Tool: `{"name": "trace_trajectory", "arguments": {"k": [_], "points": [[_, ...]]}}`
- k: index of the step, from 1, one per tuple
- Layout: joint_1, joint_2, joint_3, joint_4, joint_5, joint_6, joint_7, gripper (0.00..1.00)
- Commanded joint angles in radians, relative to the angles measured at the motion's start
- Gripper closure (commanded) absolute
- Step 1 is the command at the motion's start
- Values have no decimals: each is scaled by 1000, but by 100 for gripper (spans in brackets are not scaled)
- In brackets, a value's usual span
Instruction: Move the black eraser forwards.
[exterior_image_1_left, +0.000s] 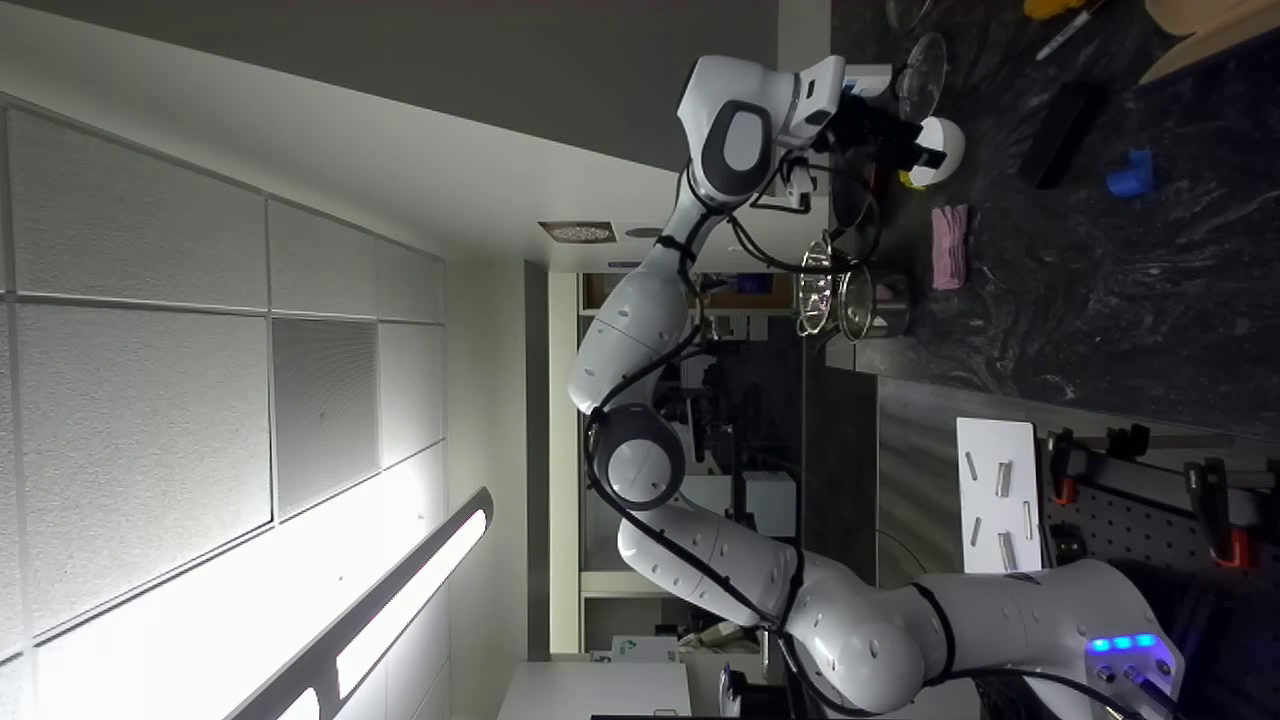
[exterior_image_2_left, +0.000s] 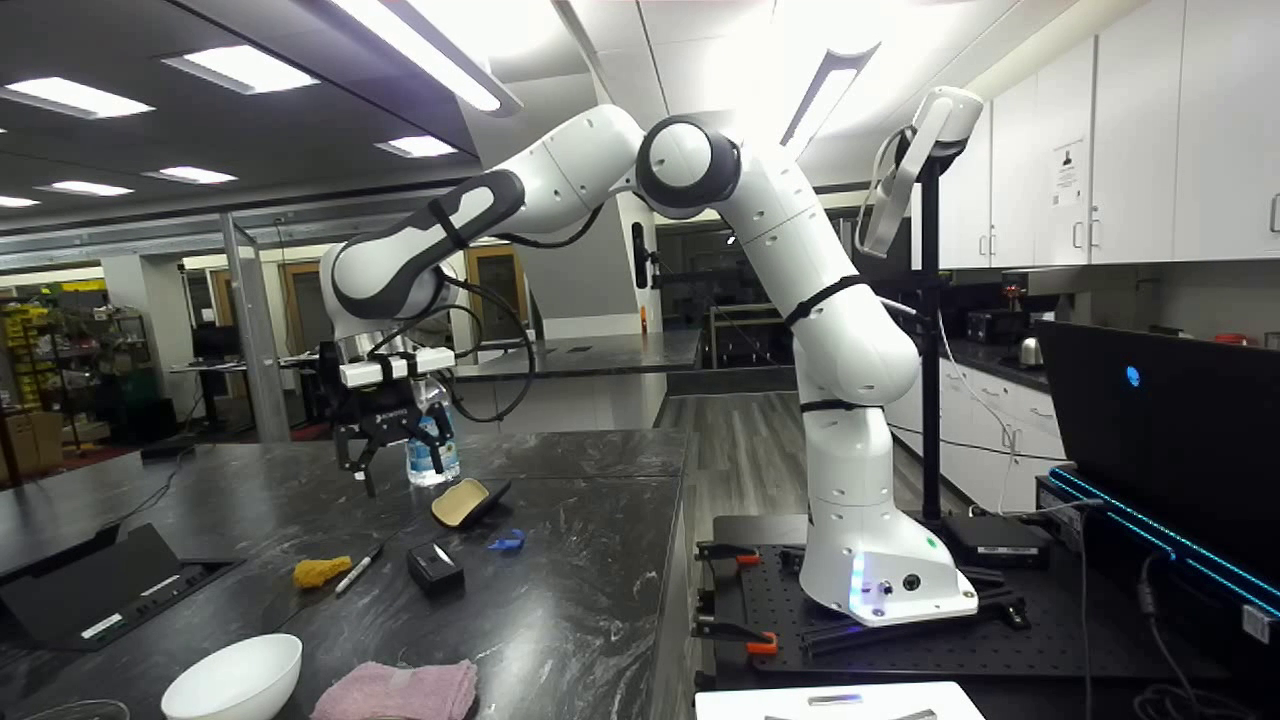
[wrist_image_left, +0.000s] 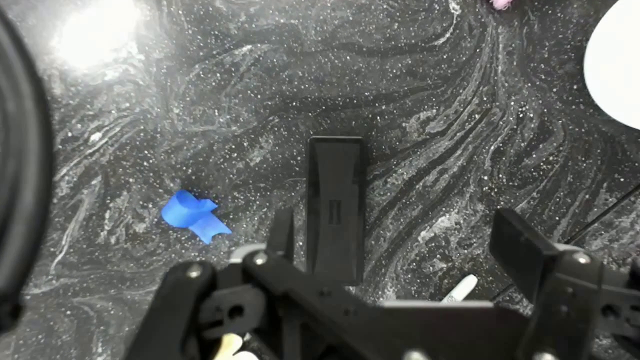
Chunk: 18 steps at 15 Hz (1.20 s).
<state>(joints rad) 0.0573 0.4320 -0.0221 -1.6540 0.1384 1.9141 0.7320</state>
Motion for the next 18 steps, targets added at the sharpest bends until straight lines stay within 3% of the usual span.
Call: {"name": "trace_trajectory", "arguments": {"k": [1, 6, 18], "points": [[-3, -24, -3, -62, 14, 94, -52, 0], [-14, -26, -16, -118, 10, 170, -78, 0], [9, -26, -35, -222, -47, 230, -90, 0]]}}
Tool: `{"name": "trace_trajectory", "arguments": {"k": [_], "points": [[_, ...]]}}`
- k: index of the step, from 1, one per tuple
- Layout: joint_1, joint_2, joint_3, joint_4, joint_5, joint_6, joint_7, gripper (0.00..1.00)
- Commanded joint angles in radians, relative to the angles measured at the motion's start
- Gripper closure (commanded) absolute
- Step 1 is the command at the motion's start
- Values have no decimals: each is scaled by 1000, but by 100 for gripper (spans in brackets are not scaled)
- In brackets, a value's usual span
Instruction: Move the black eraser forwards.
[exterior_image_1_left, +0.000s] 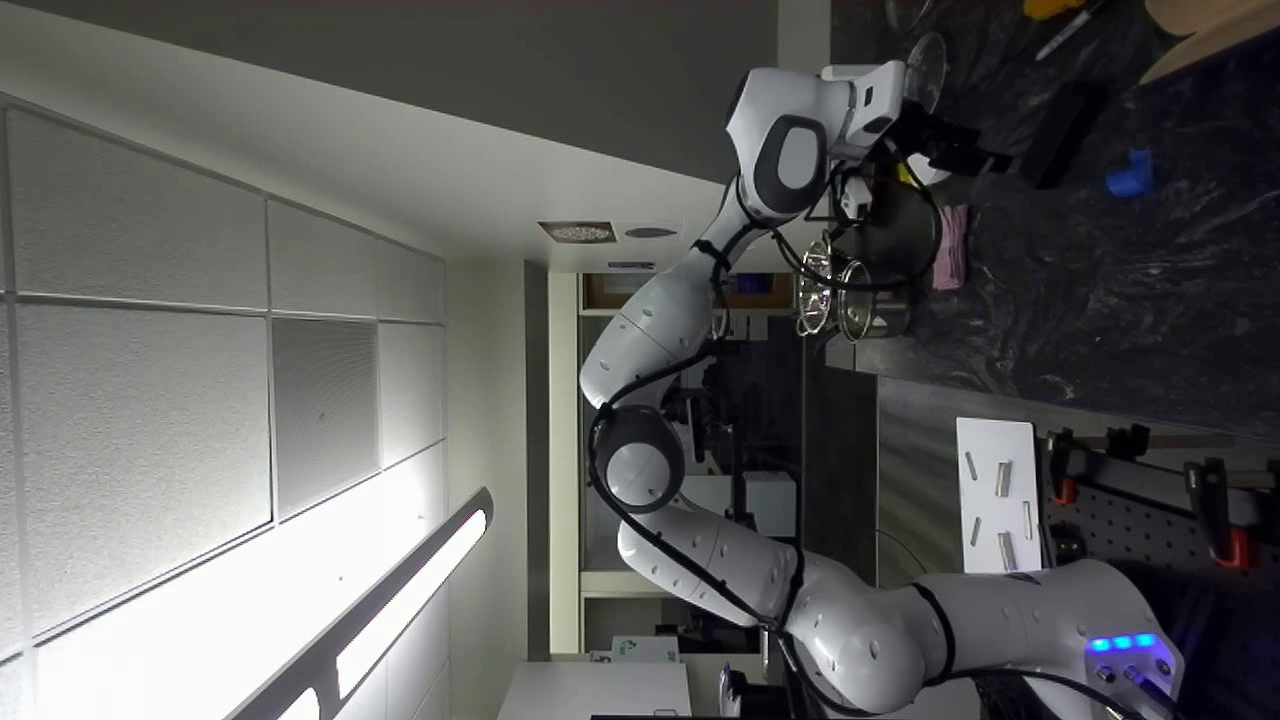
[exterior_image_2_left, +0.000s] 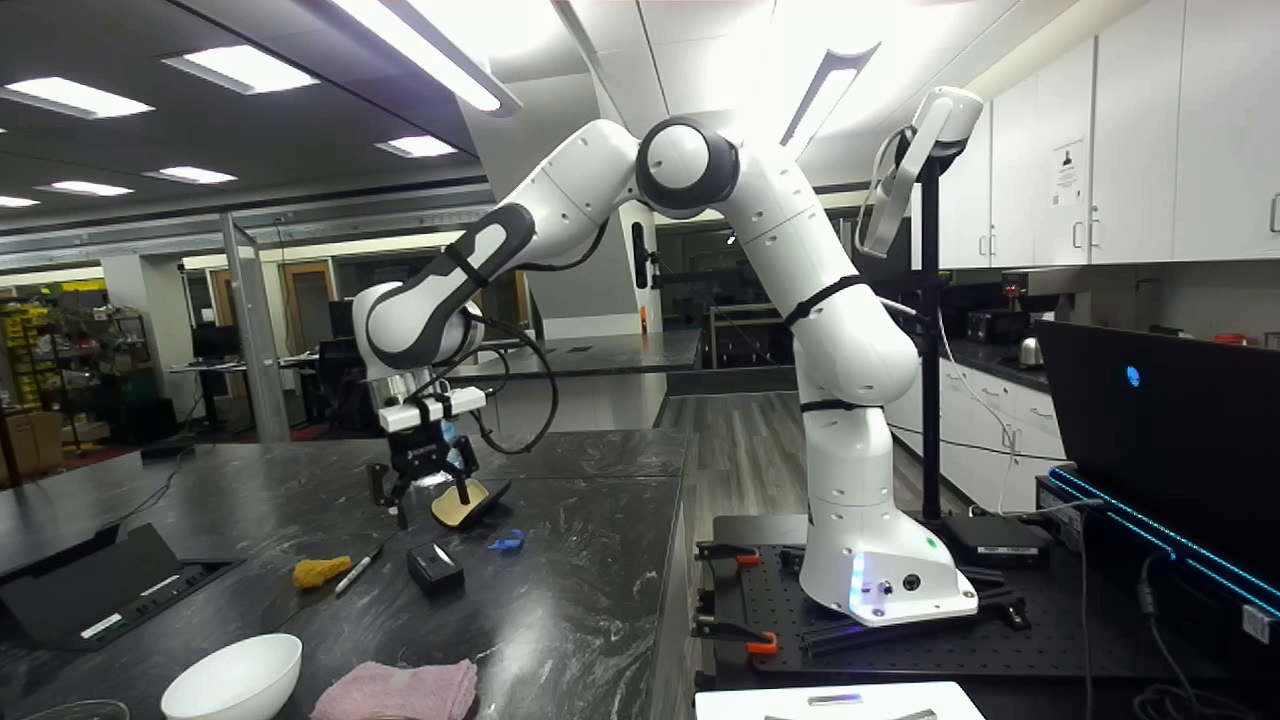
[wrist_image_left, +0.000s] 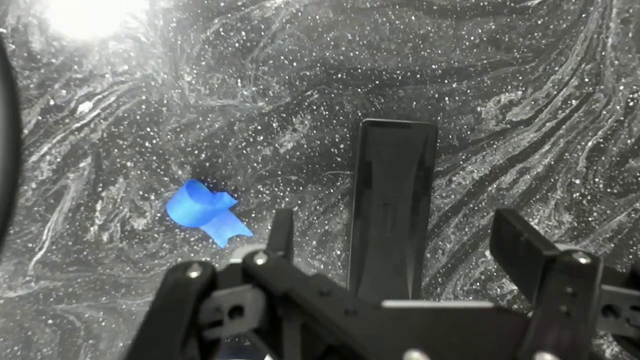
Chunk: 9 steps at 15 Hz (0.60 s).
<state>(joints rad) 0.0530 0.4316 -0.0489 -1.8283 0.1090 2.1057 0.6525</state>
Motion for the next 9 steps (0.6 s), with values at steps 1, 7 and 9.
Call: {"name": "trace_trajectory", "arguments": {"k": [1, 7, 9], "points": [[16, -26, -9, -55, -24, 51, -9, 0], [19, -17, -5, -81, -21, 154, -10, 0], [20, -10, -5, -80, -21, 178, -9, 0]]}}
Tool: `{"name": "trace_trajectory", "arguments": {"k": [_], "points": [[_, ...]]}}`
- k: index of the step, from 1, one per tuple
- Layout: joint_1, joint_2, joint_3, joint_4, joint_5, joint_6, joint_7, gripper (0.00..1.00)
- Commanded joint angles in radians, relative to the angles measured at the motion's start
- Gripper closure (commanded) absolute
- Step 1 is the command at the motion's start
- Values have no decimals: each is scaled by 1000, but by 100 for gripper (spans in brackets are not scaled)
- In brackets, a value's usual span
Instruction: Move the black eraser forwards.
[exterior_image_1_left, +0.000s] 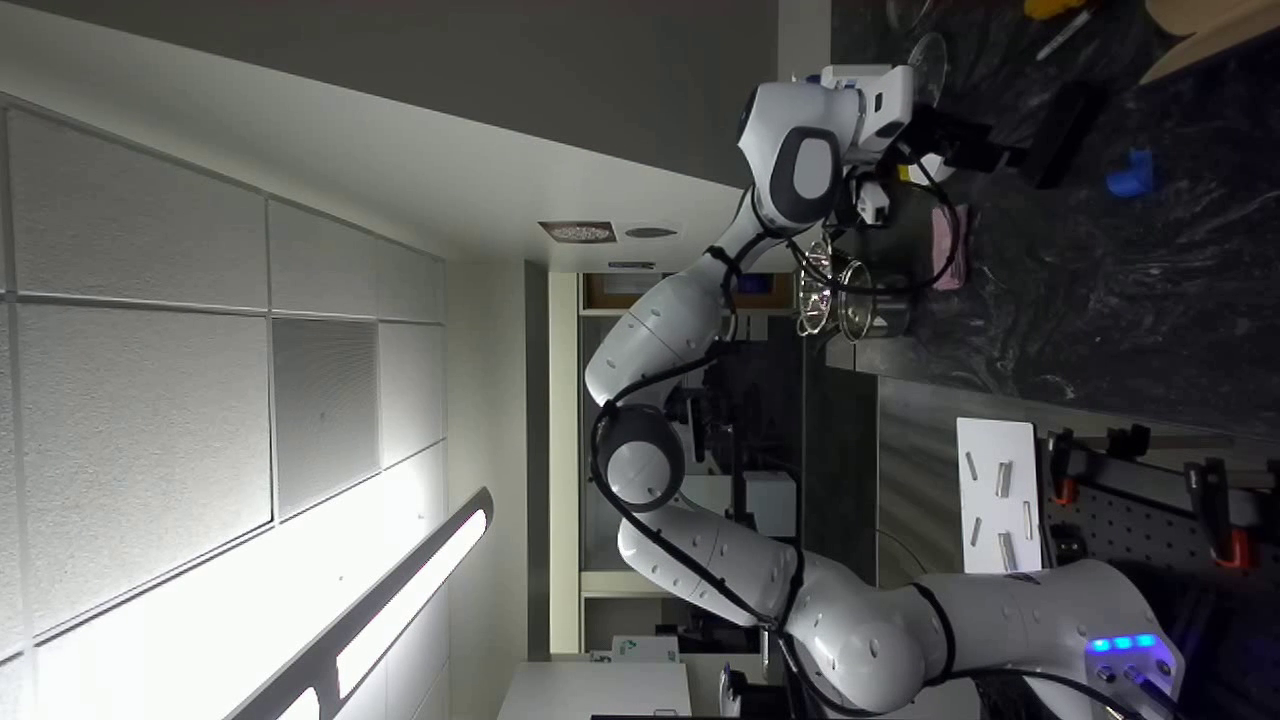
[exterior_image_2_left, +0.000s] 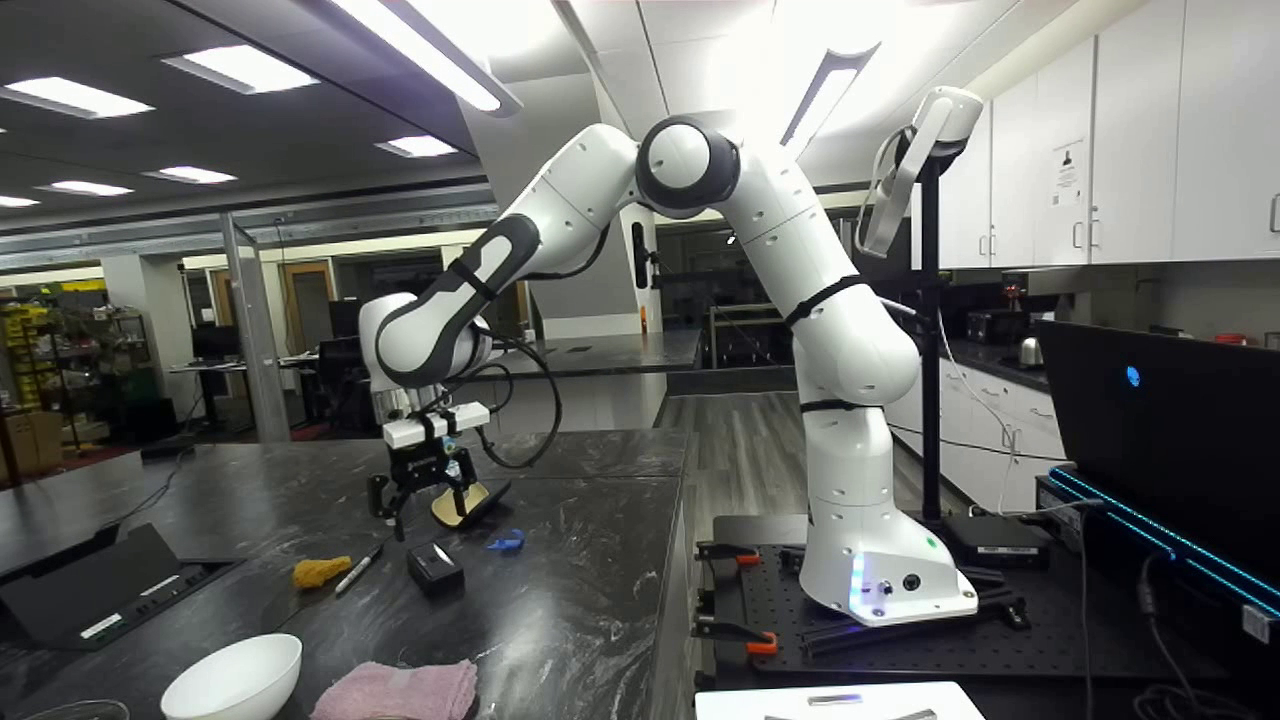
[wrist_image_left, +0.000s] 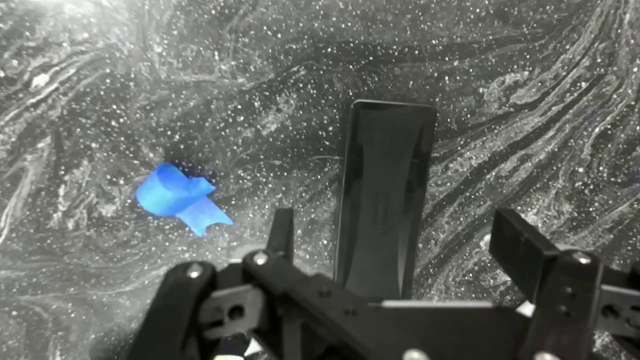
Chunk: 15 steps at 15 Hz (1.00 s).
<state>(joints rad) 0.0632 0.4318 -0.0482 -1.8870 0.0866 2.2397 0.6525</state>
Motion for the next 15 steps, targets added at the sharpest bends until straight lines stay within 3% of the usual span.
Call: {"name": "trace_trajectory", "arguments": {"k": [1, 15], "points": [[9, -4, -6, -18, 0, 51, -10, 0], [16, 151, -20, 92, -10, 58, -8, 0]]}}
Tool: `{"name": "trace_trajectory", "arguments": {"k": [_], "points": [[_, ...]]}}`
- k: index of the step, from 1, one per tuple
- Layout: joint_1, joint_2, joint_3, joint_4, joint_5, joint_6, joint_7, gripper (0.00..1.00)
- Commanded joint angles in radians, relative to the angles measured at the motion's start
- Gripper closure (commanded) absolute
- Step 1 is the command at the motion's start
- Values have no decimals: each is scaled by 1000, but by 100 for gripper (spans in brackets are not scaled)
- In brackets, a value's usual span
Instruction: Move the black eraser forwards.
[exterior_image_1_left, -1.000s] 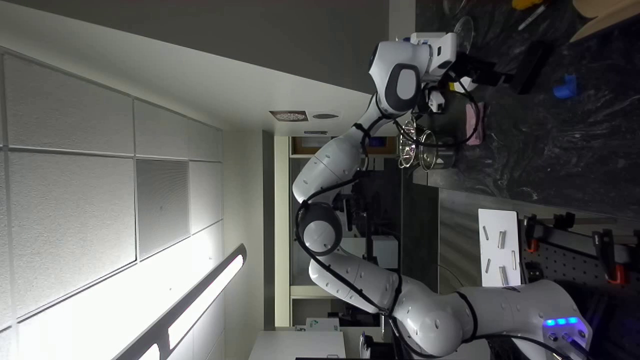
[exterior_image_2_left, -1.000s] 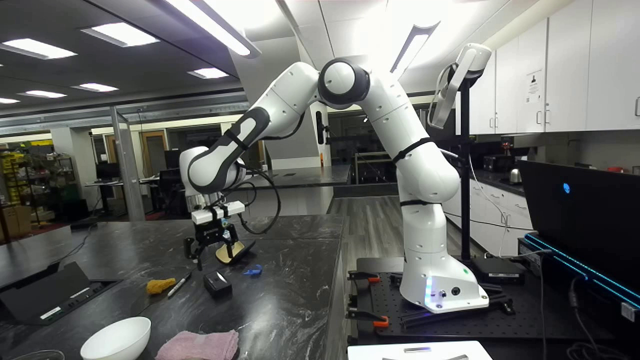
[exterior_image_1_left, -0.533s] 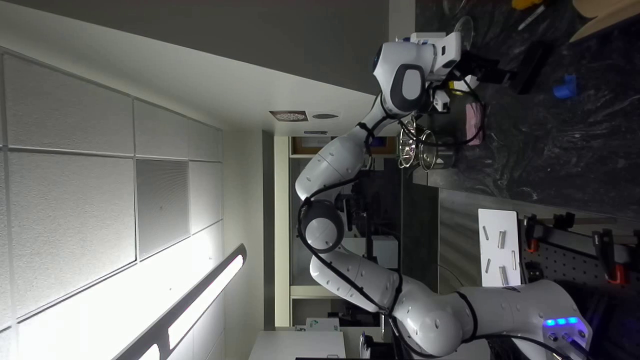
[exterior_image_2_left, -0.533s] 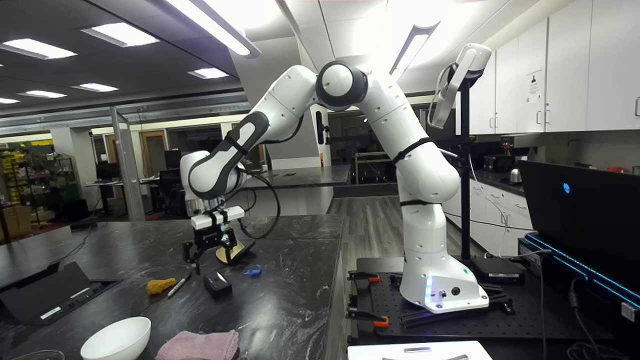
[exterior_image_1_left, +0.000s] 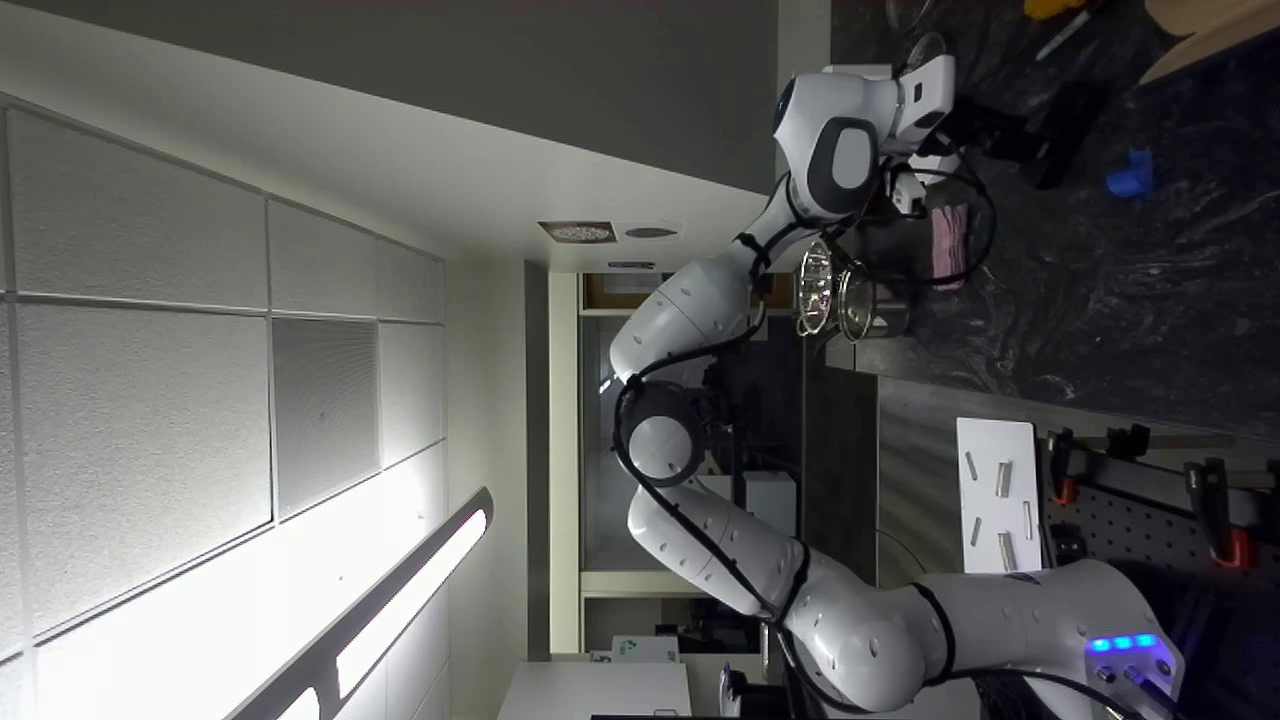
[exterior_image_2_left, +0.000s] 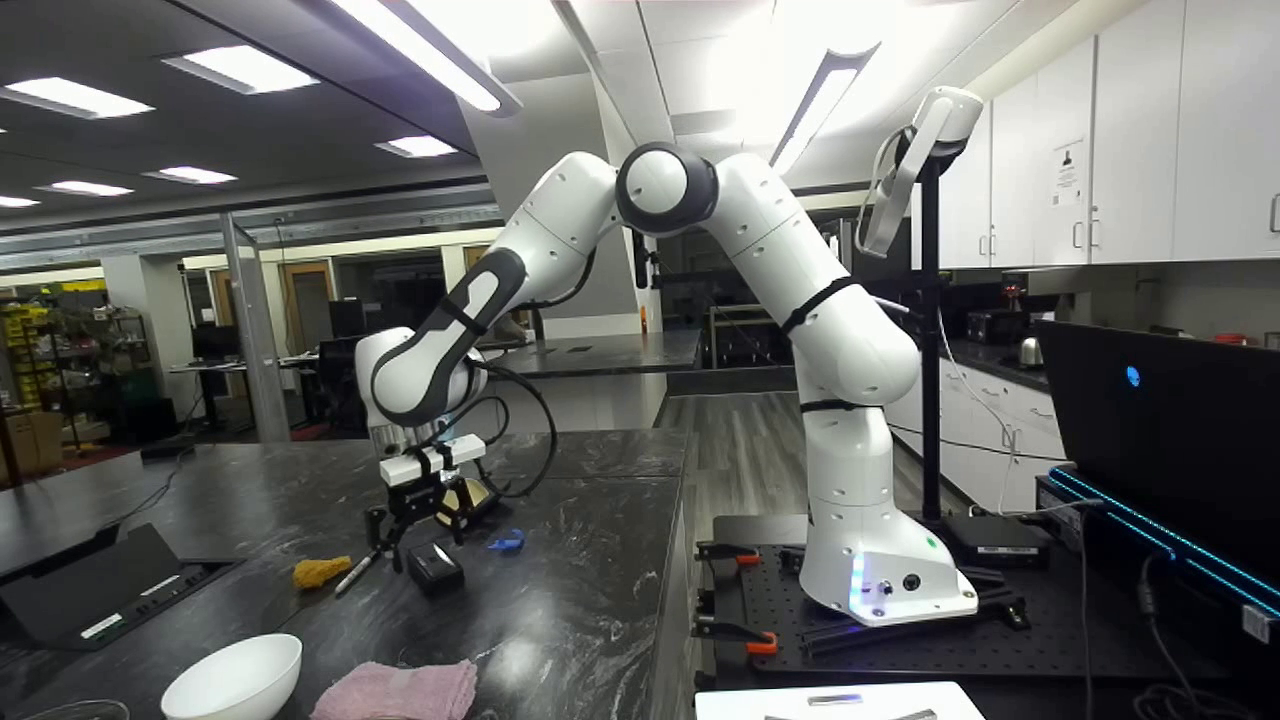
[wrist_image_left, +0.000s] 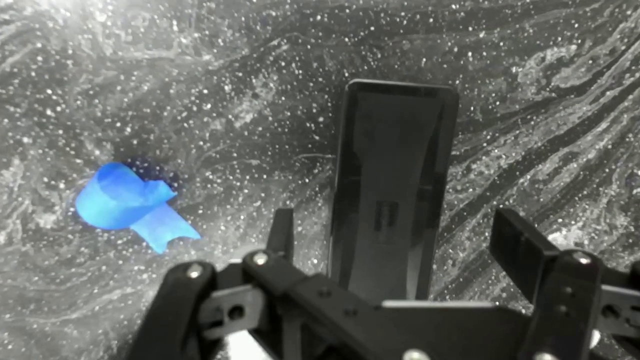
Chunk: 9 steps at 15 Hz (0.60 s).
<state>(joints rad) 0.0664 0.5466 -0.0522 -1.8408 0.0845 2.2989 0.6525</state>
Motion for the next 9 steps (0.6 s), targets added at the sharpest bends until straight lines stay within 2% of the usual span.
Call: {"name": "trace_trajectory", "arguments": {"k": [1, 2, 3, 5, 9], "points": [[12, 46, -17, 55, -6, -3, -8, 0], [11, 50, -19, 63, -6, -6, -12, 0], [10, 56, -19, 69, -3, -6, -12, 25], [14, 66, -21, 80, -5, -2, -11, 34], [18, 77, -18, 88, 0, 5, -9, 66]]}}
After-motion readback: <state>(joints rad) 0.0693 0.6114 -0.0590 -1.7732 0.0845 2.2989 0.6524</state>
